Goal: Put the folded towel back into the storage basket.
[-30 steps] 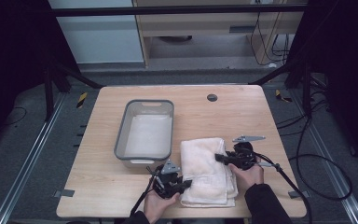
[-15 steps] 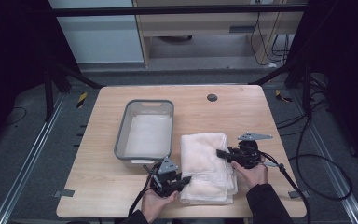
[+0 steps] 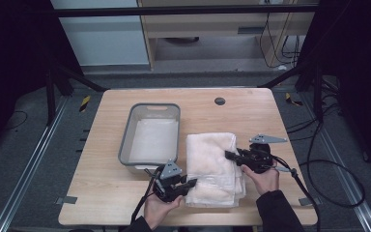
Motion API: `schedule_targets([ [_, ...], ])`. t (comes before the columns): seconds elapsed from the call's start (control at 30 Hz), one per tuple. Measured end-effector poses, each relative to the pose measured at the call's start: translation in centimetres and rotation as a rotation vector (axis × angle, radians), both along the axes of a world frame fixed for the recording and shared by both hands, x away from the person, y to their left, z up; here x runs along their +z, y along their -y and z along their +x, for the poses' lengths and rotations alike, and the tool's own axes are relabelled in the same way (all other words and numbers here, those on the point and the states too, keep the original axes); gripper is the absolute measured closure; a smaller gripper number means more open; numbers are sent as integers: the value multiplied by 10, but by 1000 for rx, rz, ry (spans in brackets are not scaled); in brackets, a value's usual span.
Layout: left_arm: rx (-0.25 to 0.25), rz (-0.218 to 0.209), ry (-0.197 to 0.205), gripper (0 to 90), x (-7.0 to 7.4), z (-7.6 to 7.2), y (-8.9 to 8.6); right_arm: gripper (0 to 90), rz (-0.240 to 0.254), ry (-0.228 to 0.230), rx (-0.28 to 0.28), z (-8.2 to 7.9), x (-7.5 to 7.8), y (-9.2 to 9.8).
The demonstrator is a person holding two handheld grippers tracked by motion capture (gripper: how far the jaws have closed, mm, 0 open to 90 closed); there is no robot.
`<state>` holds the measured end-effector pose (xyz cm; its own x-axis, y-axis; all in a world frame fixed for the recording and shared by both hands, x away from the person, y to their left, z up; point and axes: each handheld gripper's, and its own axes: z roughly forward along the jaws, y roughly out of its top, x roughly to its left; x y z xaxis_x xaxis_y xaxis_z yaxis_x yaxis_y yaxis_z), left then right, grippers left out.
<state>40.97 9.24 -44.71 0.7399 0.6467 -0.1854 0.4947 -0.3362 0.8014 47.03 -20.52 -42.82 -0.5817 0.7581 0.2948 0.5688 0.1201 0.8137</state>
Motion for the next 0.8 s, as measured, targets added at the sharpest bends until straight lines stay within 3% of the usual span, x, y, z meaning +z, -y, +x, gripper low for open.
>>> schedule_targets([
  [0.8, 1, -21, 54, 728, 28, 4, -7, 655, -13, 87, 4, 0, 31, -7],
])
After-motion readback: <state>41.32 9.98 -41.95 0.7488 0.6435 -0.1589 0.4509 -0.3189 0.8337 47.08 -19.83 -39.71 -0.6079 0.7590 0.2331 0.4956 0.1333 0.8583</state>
